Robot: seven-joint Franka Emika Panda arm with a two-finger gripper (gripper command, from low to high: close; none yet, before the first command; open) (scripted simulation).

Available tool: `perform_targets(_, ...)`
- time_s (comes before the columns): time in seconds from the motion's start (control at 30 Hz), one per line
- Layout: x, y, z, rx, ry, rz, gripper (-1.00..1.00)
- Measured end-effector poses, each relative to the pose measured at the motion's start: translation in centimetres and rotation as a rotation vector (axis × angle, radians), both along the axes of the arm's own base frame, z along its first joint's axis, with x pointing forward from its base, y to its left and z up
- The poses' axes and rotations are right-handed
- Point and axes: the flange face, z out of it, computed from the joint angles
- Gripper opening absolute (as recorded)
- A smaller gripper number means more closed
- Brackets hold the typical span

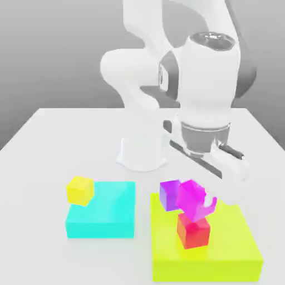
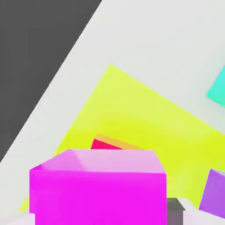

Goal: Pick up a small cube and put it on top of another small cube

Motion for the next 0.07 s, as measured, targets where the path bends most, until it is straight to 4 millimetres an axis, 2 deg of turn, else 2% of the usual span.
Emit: perform_targets(0.07, 0.00, -0.02, 0.00, 0.000, 0.000, 0.000, 1.00)
